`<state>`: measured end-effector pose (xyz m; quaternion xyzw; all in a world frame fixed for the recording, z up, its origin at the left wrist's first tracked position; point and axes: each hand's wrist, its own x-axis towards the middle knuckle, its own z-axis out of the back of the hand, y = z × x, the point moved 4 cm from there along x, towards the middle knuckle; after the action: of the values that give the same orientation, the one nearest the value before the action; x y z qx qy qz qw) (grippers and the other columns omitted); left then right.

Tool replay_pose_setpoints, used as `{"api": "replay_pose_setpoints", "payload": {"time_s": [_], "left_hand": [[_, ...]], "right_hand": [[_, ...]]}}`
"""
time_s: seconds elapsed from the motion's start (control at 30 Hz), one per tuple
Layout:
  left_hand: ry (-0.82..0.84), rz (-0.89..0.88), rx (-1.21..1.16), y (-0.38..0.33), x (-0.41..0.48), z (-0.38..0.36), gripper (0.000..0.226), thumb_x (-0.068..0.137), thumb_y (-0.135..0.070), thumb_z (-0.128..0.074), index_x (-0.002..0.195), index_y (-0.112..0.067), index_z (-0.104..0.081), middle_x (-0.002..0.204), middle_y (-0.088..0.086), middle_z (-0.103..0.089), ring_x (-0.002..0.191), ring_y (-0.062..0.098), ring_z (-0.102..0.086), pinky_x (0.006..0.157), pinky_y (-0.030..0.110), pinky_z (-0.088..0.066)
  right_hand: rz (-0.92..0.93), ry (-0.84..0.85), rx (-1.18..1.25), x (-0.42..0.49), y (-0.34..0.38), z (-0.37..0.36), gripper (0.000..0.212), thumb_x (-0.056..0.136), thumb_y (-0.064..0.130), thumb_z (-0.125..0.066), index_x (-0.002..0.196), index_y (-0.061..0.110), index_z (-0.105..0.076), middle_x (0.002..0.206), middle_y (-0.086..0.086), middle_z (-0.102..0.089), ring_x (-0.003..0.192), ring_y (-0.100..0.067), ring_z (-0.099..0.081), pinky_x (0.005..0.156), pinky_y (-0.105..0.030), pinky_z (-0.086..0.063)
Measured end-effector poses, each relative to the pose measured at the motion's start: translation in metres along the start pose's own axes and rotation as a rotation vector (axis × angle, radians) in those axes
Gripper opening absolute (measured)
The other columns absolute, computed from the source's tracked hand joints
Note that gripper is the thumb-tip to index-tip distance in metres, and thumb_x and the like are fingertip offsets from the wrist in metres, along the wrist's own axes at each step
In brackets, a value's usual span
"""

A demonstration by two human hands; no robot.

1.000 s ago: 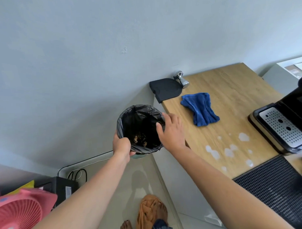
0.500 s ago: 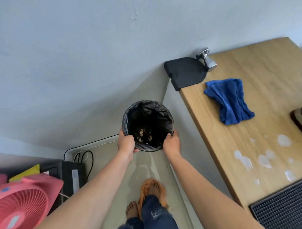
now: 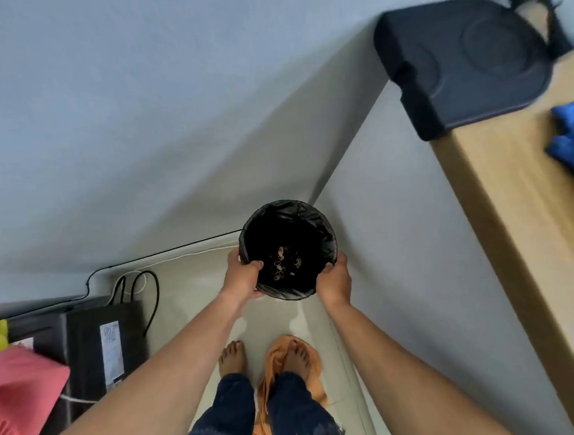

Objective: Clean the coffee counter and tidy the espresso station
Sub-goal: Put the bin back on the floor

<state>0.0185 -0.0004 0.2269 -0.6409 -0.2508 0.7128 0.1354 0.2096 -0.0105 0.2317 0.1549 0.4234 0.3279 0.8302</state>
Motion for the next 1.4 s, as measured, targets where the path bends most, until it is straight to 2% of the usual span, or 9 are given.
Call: {"api": "replay_pose_setpoints", "payload": {"time_s": [0.13,0.3,0.47,0.83,0.93,0.97,1.07,1.2,1.4], "left_hand": [[0.009,0.033,0.061,0.031,0.065,-0.005,0.050,0.098,-0.004,-0.046,0.142,-0.023,-0.034,0.131,0.003,-0.053,0.108,0.024,-0.056,0.068,0.033,-0.051],[-0.009,0.068,0.128,0.067,0.148,-0.012,0.054,0.094,-0.008,-0.052,0.144,-0.026,-0.041,0.134,0.008,-0.052,0.111,0.029,-0.059,0.044,0.024,-0.052],[0.111,0.090,0.180,0.094,0.203,-0.015,0.052,0.094,-0.011,-0.053,0.141,-0.033,-0.041,0.129,0.005,-0.061,0.114,0.028,-0.062,0.066,0.035,-0.054],[0.162,0.052,0.148,0.108,0.246,-0.027,0.062,0.095,-0.008,-0.052,0.141,-0.044,-0.031,0.136,0.001,-0.056,0.121,0.029,-0.057,0.078,0.040,-0.054],[0.158,0.042,0.172,0.103,0.232,-0.029,0.081,0.097,-0.008,-0.052,0.155,-0.038,-0.005,0.142,-0.003,-0.047,0.125,0.022,-0.049,0.099,0.042,-0.046],[0.137,0.017,0.198,0.099,0.224,-0.030,0.080,0.097,-0.005,-0.052,0.157,-0.031,-0.005,0.143,0.000,-0.046,0.122,0.021,-0.048,0.101,0.039,-0.043],[0.050,-0.044,0.275,0.073,0.184,-0.025,0.061,0.096,-0.003,-0.049,0.151,-0.022,-0.033,0.135,0.004,-0.050,0.108,0.018,-0.046,0.089,0.029,-0.039],[0.017,-0.108,0.383,0.036,0.126,-0.014,0.051,0.096,-0.013,-0.052,0.146,-0.019,-0.046,0.145,0.005,-0.049,0.123,0.023,-0.052,0.089,0.023,-0.037],[0.032,-0.219,0.433,-0.026,-0.019,-0.005,0.028,0.090,-0.016,-0.054,0.109,-0.030,-0.067,0.121,0.000,-0.069,0.108,0.019,-0.063,0.089,0.027,-0.046]], "right_hand": [[-0.041,-0.020,-0.050,0.049,-0.032,-0.041,0.038,0.098,0.010,-0.032,0.136,0.014,-0.037,0.094,-0.005,-0.059,0.082,-0.025,-0.055,0.070,-0.029,-0.041],[-0.114,-0.047,-0.121,0.119,-0.078,-0.088,0.034,0.097,0.011,-0.036,0.130,0.016,-0.044,0.103,-0.010,-0.063,0.091,-0.031,-0.059,0.073,-0.032,-0.041],[-0.097,-0.062,-0.123,0.167,-0.101,-0.120,0.036,0.097,0.008,-0.040,0.132,0.014,-0.045,0.111,-0.012,-0.065,0.100,-0.033,-0.061,0.076,-0.030,-0.039],[-0.057,-0.072,-0.063,0.206,-0.117,-0.151,0.037,0.096,0.003,-0.043,0.132,0.011,-0.044,0.118,-0.014,-0.064,0.106,-0.033,-0.062,0.078,-0.027,-0.039],[-0.050,-0.024,-0.055,0.195,-0.115,-0.149,0.045,0.096,0.012,-0.049,0.139,0.013,-0.036,0.130,-0.011,-0.056,0.114,-0.033,-0.058,0.089,-0.034,-0.044],[-0.053,-0.023,-0.065,0.189,-0.113,-0.146,0.050,0.096,0.016,-0.050,0.143,0.013,-0.033,0.138,-0.011,-0.051,0.121,-0.034,-0.054,0.096,-0.037,-0.044],[-0.062,-0.035,-0.120,0.160,-0.095,-0.122,0.057,0.097,0.023,-0.049,0.149,0.012,-0.027,0.152,-0.013,-0.033,0.135,-0.033,-0.040,0.108,-0.044,-0.035],[-0.069,-0.006,-0.100,0.111,-0.057,-0.083,0.045,0.100,0.025,-0.042,0.144,0.016,-0.039,0.147,-0.011,-0.037,0.130,-0.031,-0.045,0.106,-0.040,-0.038],[-0.001,-0.006,-0.087,-0.008,0.012,0.007,0.037,0.098,0.020,-0.040,0.133,0.018,-0.053,0.140,-0.010,-0.045,0.125,-0.029,-0.049,0.104,-0.035,-0.039]]}}
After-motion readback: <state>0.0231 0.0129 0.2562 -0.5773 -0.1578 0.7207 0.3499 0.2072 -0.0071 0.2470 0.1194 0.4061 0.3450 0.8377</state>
